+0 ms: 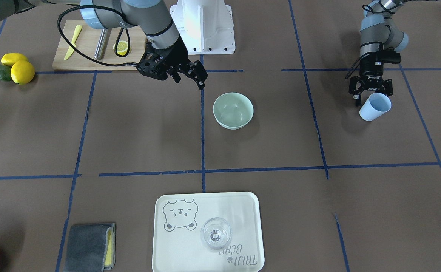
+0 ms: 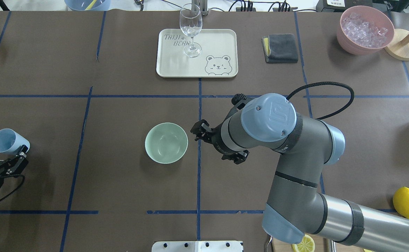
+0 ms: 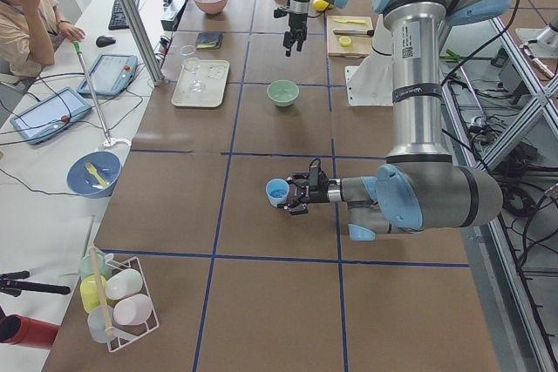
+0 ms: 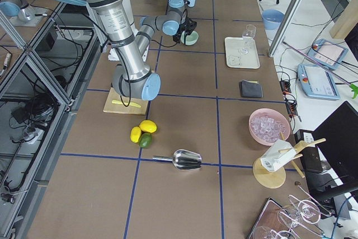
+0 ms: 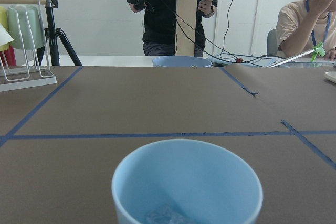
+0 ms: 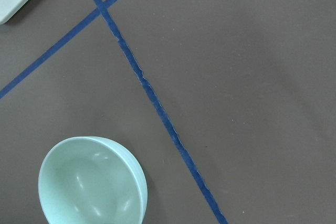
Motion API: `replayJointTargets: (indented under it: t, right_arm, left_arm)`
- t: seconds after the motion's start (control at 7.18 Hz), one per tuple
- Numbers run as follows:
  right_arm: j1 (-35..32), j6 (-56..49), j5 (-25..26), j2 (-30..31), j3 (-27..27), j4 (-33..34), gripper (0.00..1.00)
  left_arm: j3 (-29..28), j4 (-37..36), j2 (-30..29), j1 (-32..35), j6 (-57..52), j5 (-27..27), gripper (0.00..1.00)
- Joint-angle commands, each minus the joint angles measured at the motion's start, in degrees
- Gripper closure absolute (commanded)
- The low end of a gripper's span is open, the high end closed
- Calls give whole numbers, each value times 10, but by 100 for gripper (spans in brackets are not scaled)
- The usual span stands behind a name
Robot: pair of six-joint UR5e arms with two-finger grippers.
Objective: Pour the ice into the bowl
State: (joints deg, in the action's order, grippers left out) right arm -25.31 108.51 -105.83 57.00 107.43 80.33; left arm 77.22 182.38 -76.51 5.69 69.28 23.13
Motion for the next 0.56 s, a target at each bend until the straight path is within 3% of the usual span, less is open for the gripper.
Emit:
replayJointTargets:
  t: [0.0,0.42]
  right_arm:
    - [2,0,1,0,0,0,0]
    - [3,0,1,0,-3,-1,0]
  left_arm:
    - [-4,-6,-9,3,-1,-6,2]
    - [-17,-6,-11,27,0,-4,1]
